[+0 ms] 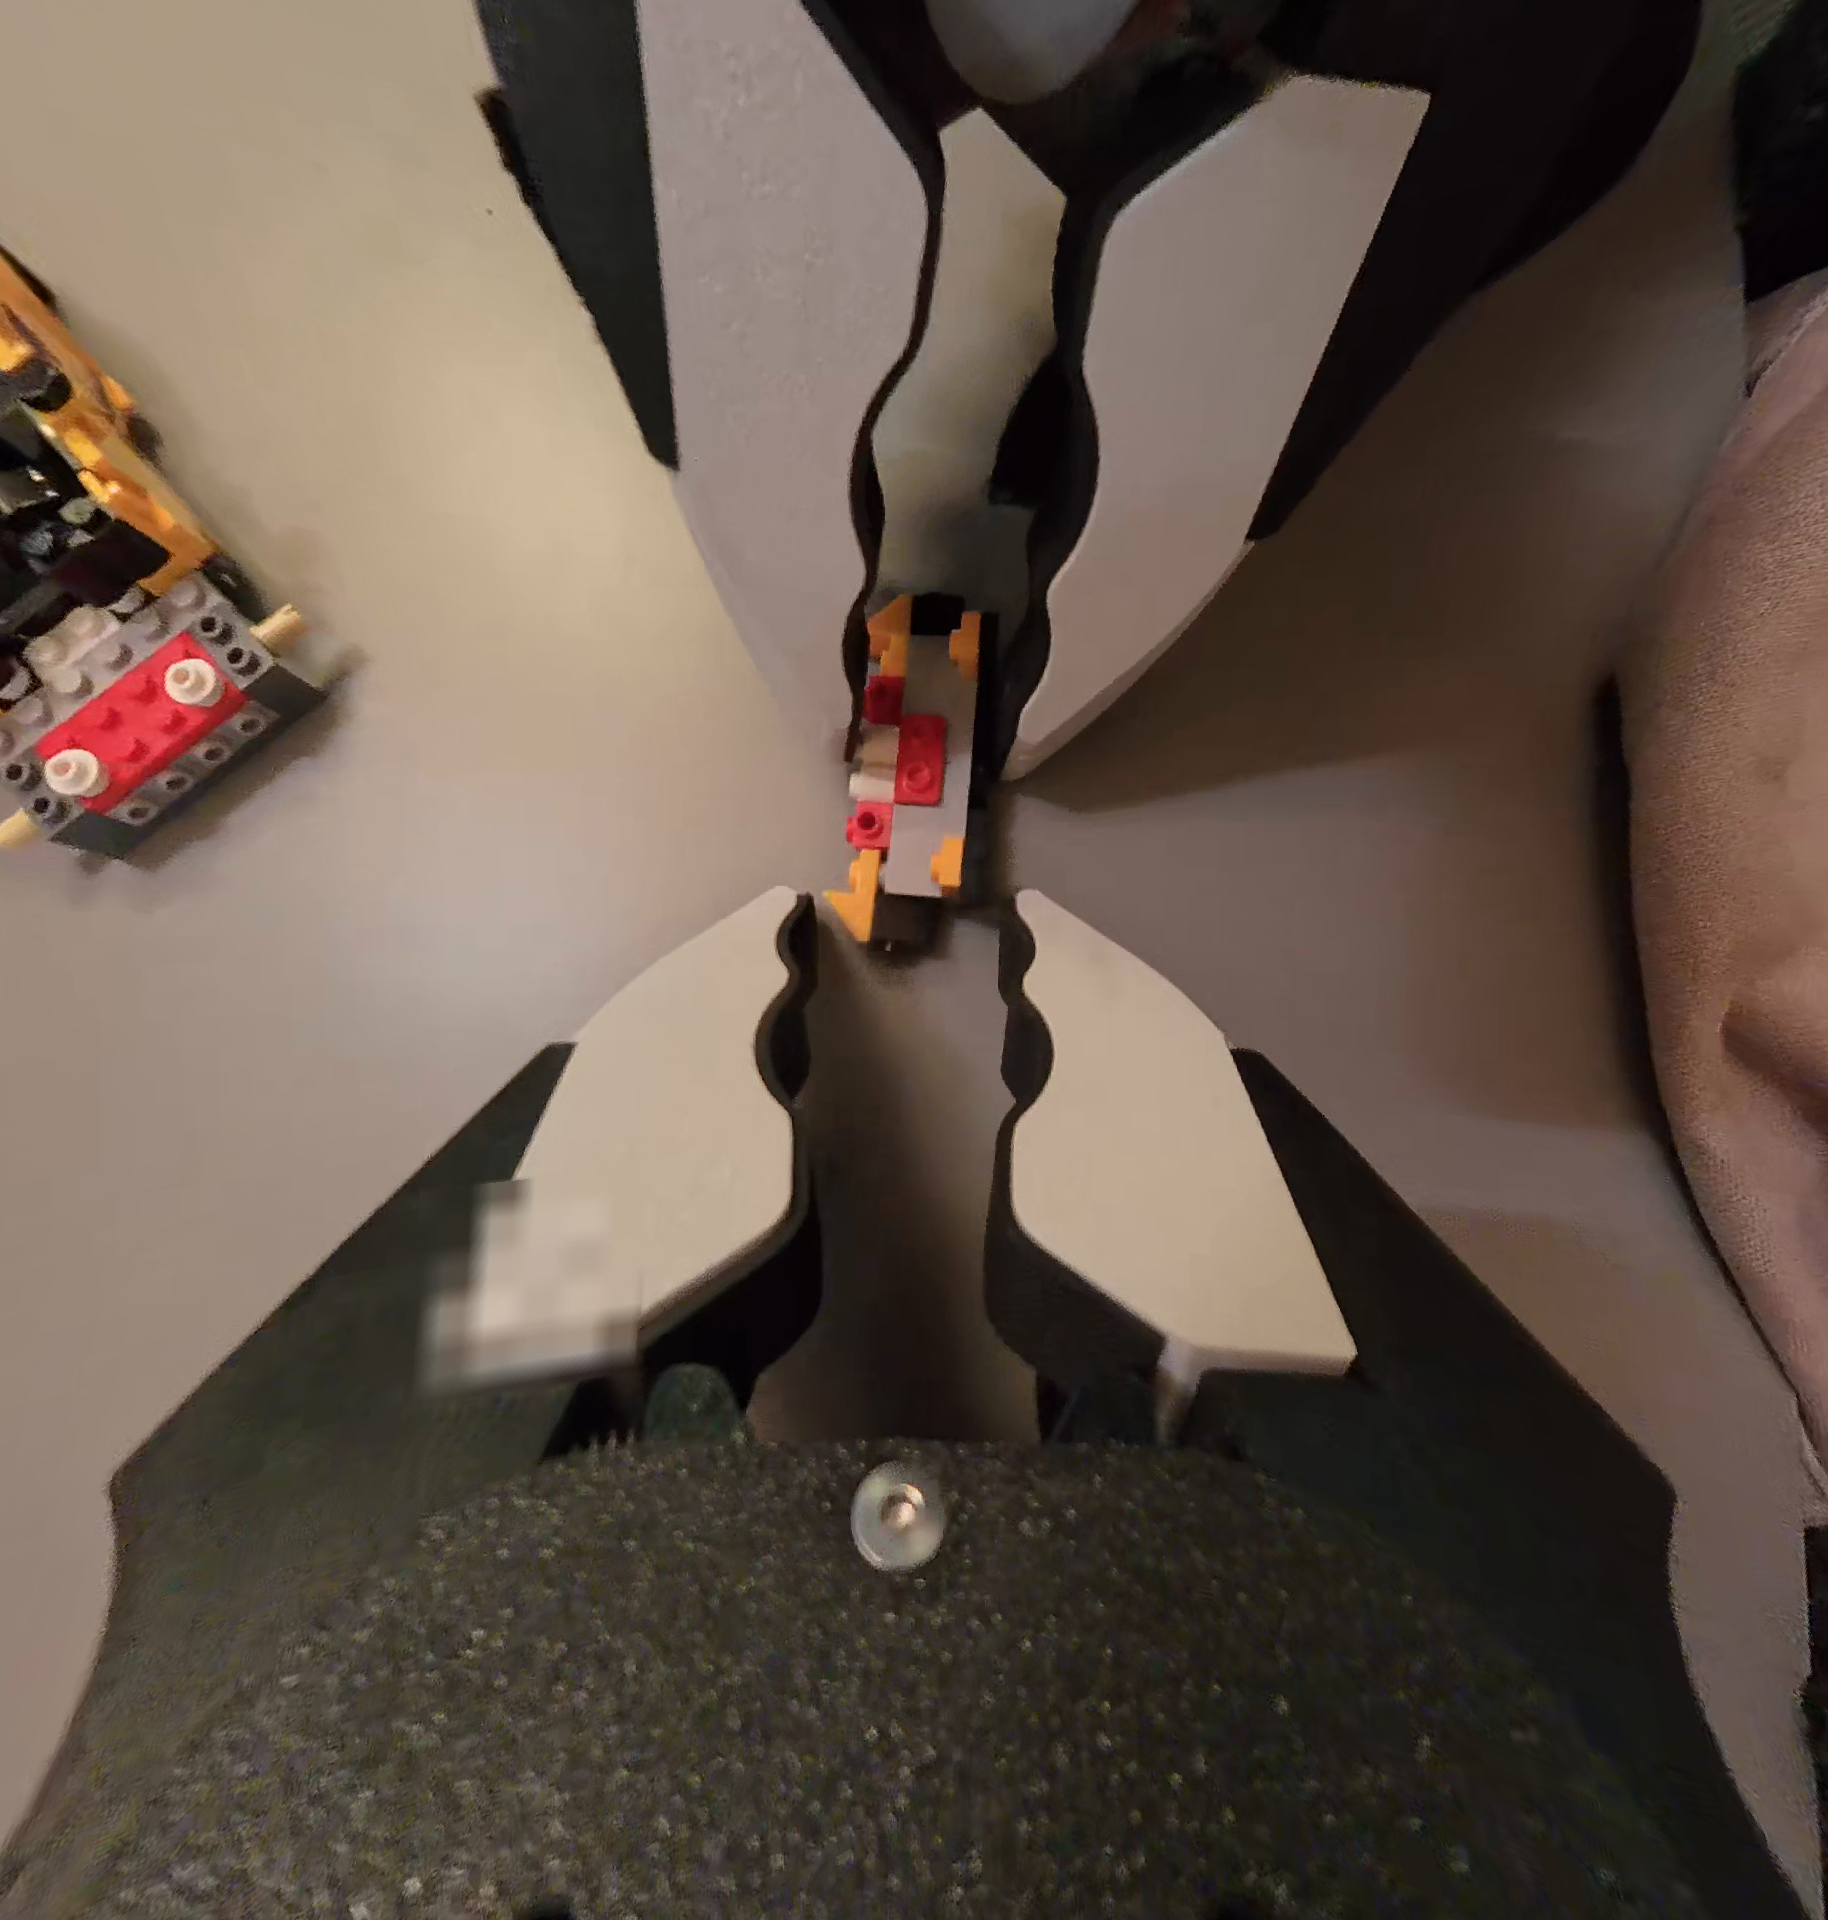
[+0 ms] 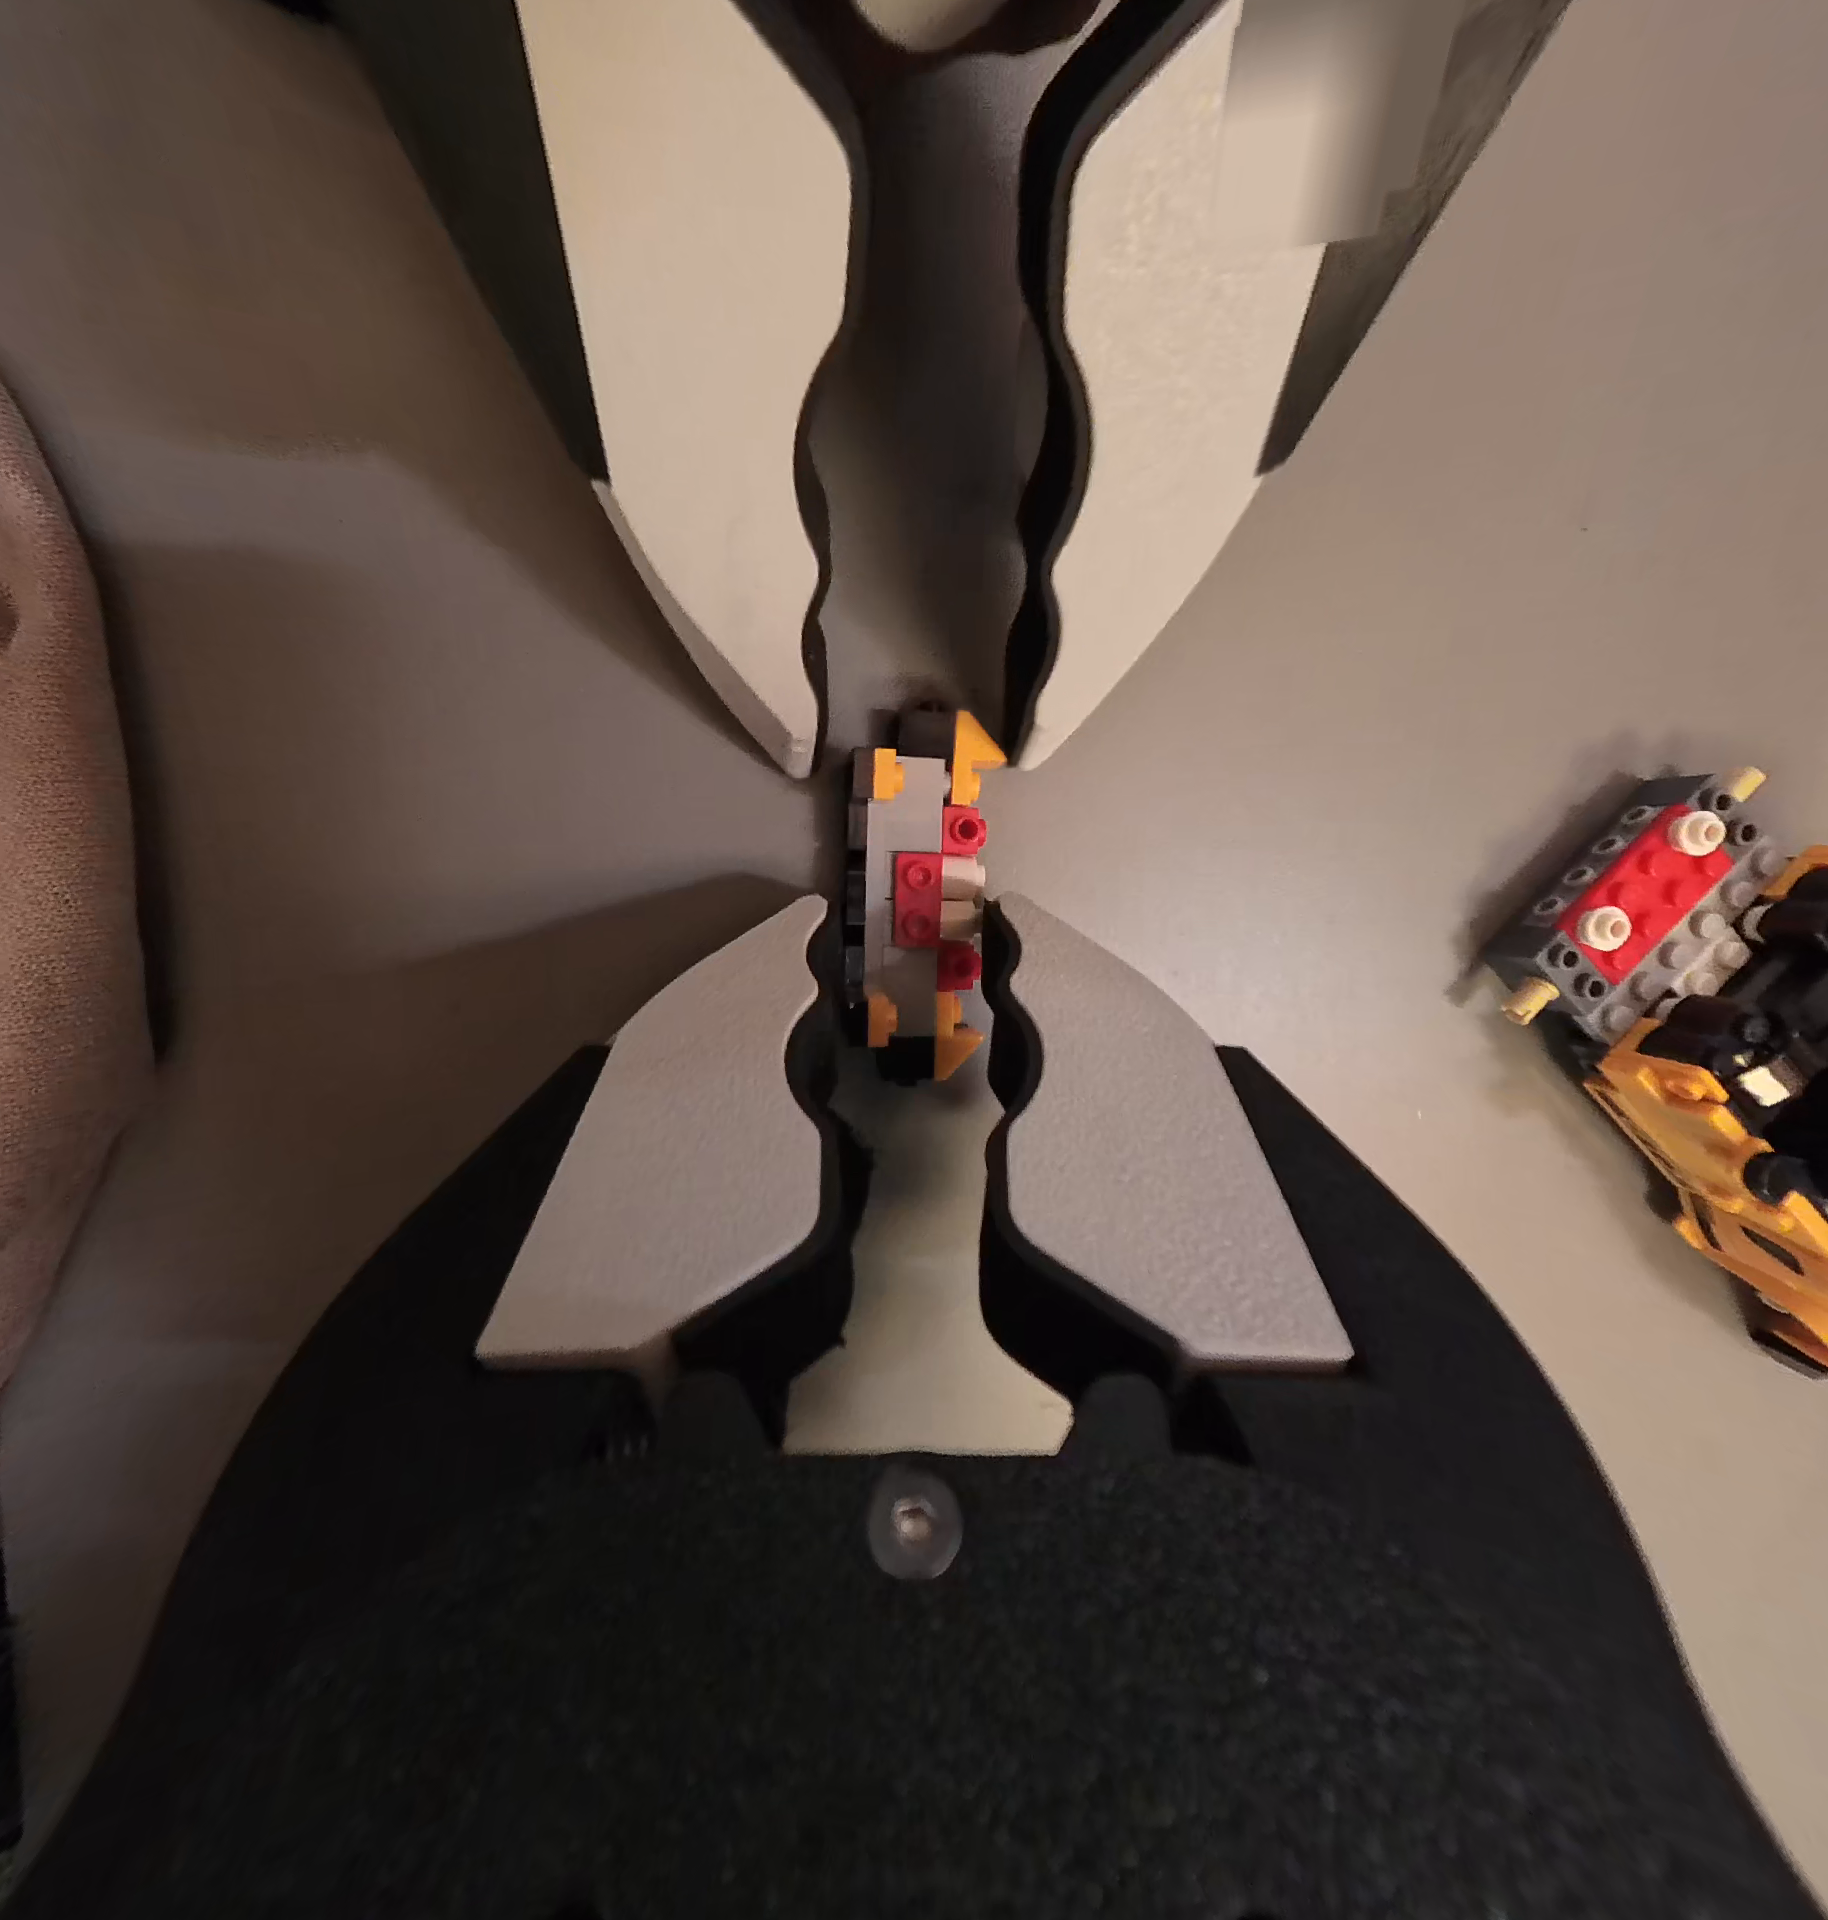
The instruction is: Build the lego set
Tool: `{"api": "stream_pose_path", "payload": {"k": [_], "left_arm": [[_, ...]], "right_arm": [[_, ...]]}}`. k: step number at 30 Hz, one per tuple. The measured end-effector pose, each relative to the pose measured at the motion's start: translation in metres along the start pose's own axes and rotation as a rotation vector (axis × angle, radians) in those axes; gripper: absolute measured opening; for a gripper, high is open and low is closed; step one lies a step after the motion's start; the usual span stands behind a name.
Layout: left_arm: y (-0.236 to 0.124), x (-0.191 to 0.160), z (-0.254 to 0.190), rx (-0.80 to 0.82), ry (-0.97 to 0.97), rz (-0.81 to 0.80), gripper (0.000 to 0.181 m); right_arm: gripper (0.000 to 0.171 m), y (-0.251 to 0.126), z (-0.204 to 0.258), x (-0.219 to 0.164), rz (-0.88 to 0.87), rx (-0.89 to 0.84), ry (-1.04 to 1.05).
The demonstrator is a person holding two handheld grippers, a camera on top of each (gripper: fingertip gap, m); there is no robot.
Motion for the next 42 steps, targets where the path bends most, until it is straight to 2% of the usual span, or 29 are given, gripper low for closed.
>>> {"api": "stream_pose_path", "payload": {"k": [13, 35, 36, 39, 42], "left_arm": [[0.002, 0.001, 0.001, 0.021, -0.068, -0.025, 0.027], [0.001, 0.0, -0.004, 0.078, -0.03, -0.043, 0.025], [0.001, -0.001, -0.003, 0.086, -0.028, -0.042, 0.025], [-0.001, -0.003, 0.0, 0.11, -0.037, -0.037, 0.025], [-0.002, -0.004, 0.004, 0.116, -0.05, -0.042, 0.025]], "right_arm": [[0.024, 0.0, 0.0, 0.001, 0.015, 0.003, 0.052], [0.027, 0.0, 0.001, -0.002, -0.013, -0.007, 0.1], [0.033, -0.002, 0.001, -0.004, -0.022, -0.002, 0.099], [0.035, -0.026, -0.006, -0.01, -0.19, -0.019, 0.159], [0.035, -0.058, -0.032, -0.019, -0.354, -0.23, 0.283]]}}
Point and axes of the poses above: each gripper's, where its closed fingertips meet, y out along the fingers, x out of its top, z = x × y across the jaws, the point moved 10 cm from there along -y, back along the fingers, and after that the axes turned 2 degrees about z, right-handed, at the moved point
